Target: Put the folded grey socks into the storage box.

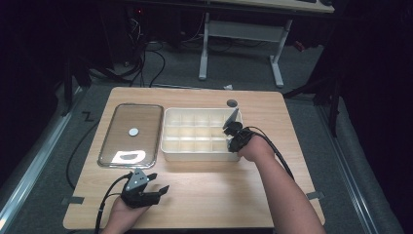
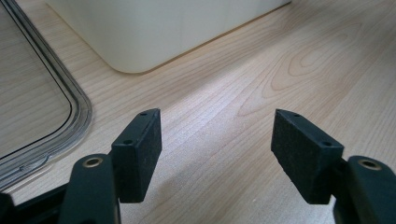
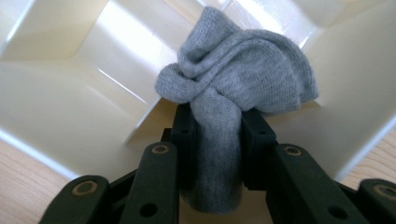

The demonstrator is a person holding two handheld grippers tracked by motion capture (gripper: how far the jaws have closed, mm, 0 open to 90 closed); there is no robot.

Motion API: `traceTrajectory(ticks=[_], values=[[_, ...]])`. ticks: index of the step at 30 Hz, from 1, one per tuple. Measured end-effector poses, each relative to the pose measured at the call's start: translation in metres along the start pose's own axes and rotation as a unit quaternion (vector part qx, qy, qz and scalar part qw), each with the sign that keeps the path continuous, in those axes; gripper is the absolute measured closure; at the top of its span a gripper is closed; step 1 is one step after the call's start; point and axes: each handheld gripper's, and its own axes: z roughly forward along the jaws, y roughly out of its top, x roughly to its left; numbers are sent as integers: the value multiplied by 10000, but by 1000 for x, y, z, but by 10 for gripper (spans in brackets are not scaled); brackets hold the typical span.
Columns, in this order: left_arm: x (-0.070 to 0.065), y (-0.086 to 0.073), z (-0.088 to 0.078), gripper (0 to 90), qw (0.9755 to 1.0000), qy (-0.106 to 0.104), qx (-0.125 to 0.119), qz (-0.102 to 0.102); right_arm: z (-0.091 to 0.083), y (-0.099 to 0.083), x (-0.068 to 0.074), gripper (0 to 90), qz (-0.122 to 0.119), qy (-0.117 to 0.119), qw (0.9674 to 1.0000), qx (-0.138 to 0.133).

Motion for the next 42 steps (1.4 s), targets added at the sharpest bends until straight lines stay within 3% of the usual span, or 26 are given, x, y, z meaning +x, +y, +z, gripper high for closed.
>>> traceTrajectory(ticks=[11, 17, 22, 27, 36, 40, 41, 42], values=[[-1, -1, 0, 361, 9999, -88, 16, -91, 3, 1, 1, 712, 53, -14, 10000, 30], [-1, -1, 0, 375, 9998, -144, 14, -142, -1, 3, 1, 664, 99, -52, 9999, 54], [1, -1, -1, 392, 9994, -230, -4, -274, -5, 3, 1, 634, 199, 36, 9998, 41], [1, -1, -1, 393, 9994, -227, -9, -273, -14, 2, -2, 552, 270, 140, 9995, -8], [-1, -1, 0, 380, 9996, -189, 15, -187, -39, -7, -2, 576, 201, 261, 9986, -410], [0, -1, 0, 380, 9997, -190, 20, -179, -47, -9, -4, 636, 248, 296, 9981, -486], [0, -1, 1, 380, 9997, -191, 26, -177, -47, -9, -4, 664, 378, 325, 9975, -494], [0, -1, 1, 380, 9997, -184, 38, -174, -47, -9, -5, 732, 359, 328, 9975, -520]])
